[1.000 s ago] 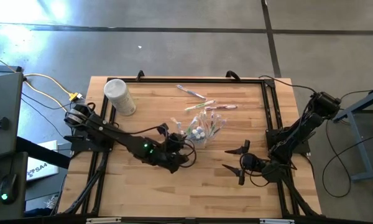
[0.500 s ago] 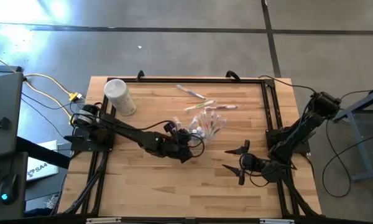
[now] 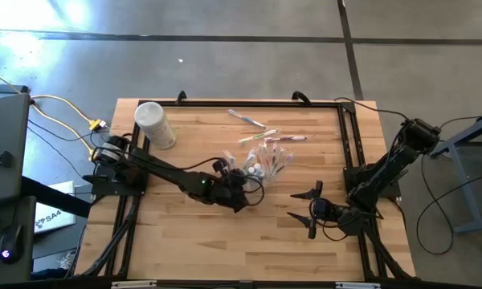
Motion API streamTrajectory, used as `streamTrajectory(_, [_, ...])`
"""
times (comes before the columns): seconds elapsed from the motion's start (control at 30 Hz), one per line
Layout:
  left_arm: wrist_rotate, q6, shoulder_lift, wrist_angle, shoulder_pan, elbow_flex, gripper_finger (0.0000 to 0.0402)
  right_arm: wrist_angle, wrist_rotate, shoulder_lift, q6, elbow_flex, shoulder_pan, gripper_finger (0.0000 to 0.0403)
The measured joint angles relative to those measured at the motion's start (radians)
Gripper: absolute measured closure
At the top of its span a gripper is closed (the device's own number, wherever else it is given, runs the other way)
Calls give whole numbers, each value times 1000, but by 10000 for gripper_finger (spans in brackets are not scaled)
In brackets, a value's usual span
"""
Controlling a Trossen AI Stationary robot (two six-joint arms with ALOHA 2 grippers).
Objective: Pick & Place toothbrushing station
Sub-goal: Put the orange toothbrush into the transparent organizer, then put the violet toothbrush into the transparent organizer
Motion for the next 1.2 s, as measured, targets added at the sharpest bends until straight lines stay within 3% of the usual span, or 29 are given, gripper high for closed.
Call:
streamTrajectory(0.13, [34,72,16,39,0,-6,348,0,1,0,0,0,0,140])
streamTrajectory(0.43, [34,71,16,65,0,-6,218,-6,1,0,0,1,0,140])
streamTrajectory(0.6, [37,72,16,53,0,26,168,-6,0,0,0,1,0,140])
streamTrajectory(0.87, [16,78,15,-107,0,158,153,-6,0,0,0,1,0,140])
streamTrajectory(1.2, [-143,247,15,-252,0,378,153,-32,9,0,-4,2,0,140])
